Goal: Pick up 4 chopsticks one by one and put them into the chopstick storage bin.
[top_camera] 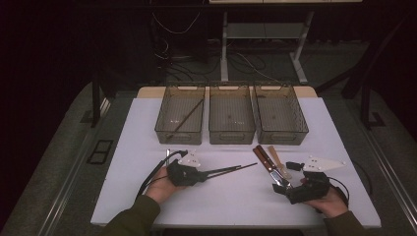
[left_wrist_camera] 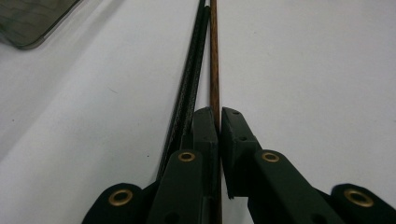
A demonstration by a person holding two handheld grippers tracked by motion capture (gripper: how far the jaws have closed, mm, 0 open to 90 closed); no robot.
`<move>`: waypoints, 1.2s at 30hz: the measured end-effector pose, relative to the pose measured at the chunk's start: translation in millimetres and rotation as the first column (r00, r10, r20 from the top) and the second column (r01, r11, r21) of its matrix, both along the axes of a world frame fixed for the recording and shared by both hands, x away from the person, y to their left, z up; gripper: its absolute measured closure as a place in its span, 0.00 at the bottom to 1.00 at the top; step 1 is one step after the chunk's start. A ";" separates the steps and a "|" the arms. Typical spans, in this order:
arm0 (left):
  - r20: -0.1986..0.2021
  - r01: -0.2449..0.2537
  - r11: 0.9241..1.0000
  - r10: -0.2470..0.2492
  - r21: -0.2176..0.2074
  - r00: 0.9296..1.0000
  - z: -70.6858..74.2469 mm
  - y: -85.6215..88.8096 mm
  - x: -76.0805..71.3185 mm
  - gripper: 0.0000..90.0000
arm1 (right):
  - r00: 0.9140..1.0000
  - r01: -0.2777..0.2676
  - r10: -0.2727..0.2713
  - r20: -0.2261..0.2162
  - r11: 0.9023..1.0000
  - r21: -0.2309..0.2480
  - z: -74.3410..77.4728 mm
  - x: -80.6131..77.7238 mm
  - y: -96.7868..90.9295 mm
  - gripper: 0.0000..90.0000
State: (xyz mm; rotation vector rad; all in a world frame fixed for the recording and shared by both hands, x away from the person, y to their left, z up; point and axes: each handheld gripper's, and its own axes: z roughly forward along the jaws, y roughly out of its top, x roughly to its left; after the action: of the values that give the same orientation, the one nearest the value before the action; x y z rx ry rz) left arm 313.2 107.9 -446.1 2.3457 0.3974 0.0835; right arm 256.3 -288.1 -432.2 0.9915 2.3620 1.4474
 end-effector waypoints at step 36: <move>-0.023 -0.033 0.995 0.031 -0.097 0.999 25.6 20.4 -11.9 0.94 | 0.999 0.021 -0.022 -0.025 1.000 -0.020 -5.3 4.7 -4.4 0.03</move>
State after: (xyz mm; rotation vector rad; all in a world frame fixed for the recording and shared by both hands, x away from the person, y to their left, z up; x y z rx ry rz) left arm 301.3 128.3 -420.5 2.2459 0.4403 0.0535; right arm 261.0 -292.5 -437.5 1.0330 2.3707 1.4098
